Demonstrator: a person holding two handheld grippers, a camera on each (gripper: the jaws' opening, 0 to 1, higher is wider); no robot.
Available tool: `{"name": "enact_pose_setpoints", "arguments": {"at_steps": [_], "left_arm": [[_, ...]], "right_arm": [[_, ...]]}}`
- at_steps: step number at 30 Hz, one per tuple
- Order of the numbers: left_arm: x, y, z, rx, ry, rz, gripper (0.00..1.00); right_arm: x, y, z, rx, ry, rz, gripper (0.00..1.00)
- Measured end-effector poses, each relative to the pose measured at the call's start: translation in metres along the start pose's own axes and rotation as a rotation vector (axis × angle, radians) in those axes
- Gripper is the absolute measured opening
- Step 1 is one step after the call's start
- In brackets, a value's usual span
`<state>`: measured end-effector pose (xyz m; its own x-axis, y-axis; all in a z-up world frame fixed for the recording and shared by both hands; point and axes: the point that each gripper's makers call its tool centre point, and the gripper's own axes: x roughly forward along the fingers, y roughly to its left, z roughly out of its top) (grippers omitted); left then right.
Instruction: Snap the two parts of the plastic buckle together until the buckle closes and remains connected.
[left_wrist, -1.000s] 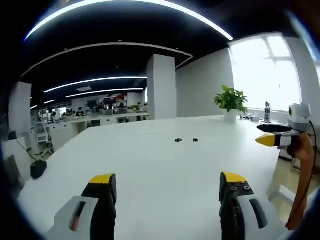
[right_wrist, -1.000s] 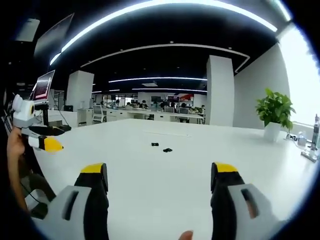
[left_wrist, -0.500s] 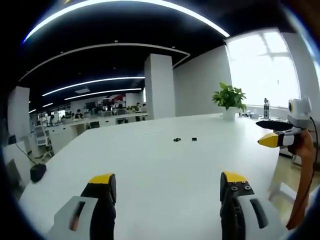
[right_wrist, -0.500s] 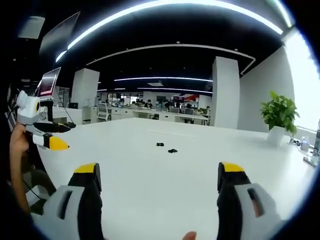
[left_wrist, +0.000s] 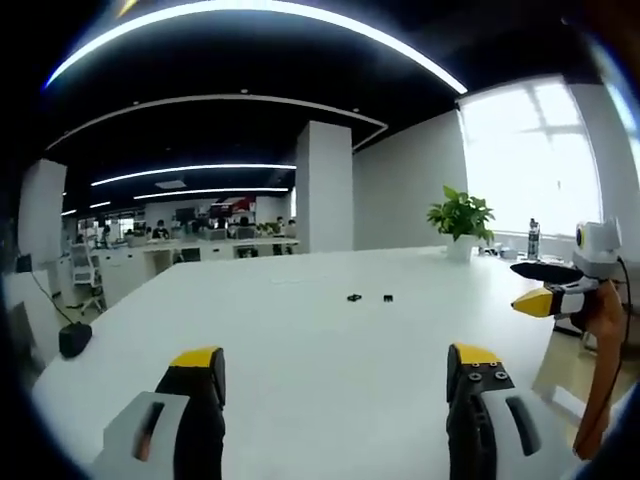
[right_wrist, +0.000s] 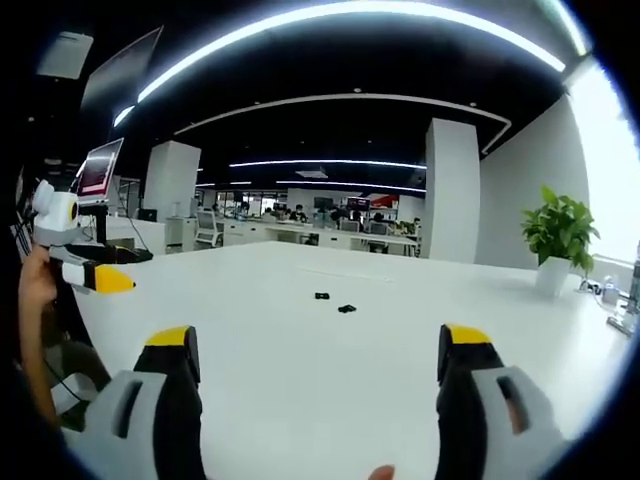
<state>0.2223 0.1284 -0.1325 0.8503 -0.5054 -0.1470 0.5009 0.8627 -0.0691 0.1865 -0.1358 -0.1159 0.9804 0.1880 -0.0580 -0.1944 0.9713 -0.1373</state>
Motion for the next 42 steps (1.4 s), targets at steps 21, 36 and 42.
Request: {"name": "enact_pose_setpoints", "arguments": {"at_steps": [21, 36, 42], "left_arm": [[-0.004, 0.007, -0.002, 0.001, 0.008, 0.029, 0.99], [-0.001, 0.010, -0.007, -0.001, 0.026, 0.029, 0.99], [0.000, 0.012, -0.009, -0.010, 0.029, 0.031, 0.99]], "right_arm": [[0.001, 0.007, 0.005, -0.002, -0.022, 0.017, 1.00], [0.005, 0.004, 0.004, 0.021, -0.038, 0.018, 1.00], [0.011, 0.000, 0.005, -0.004, -0.016, 0.015, 1.00]]}}
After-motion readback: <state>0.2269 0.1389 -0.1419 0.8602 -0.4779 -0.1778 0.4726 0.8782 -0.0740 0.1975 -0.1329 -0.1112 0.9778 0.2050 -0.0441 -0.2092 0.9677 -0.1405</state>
